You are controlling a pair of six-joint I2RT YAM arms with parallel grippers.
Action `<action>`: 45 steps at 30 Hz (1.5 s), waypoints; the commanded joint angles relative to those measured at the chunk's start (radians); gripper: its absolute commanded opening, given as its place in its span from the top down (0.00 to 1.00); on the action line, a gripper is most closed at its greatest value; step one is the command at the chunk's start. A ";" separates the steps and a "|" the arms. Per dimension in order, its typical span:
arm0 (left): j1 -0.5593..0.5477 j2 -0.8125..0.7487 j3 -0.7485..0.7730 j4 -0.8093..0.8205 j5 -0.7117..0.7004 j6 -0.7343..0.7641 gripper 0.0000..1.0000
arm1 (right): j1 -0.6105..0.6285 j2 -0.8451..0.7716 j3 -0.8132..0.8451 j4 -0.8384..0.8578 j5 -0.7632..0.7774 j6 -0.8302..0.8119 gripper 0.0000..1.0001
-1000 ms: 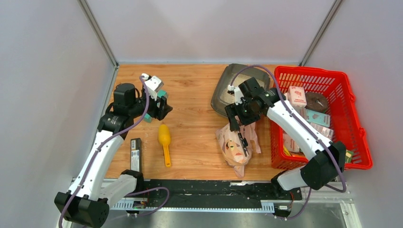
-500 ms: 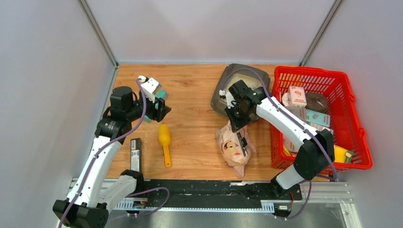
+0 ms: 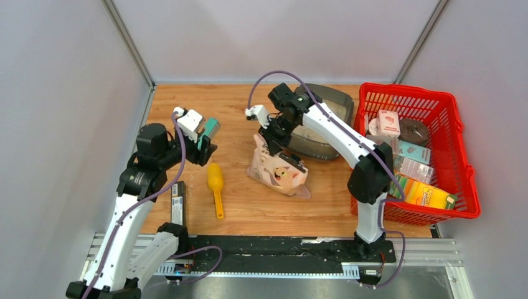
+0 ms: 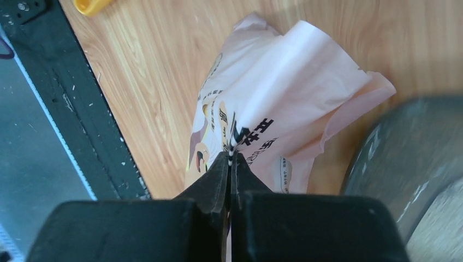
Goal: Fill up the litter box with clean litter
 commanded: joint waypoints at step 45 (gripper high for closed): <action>-0.258 0.740 0.422 -0.224 0.333 0.888 0.29 | -0.537 -0.738 -0.532 0.145 -0.198 0.150 0.28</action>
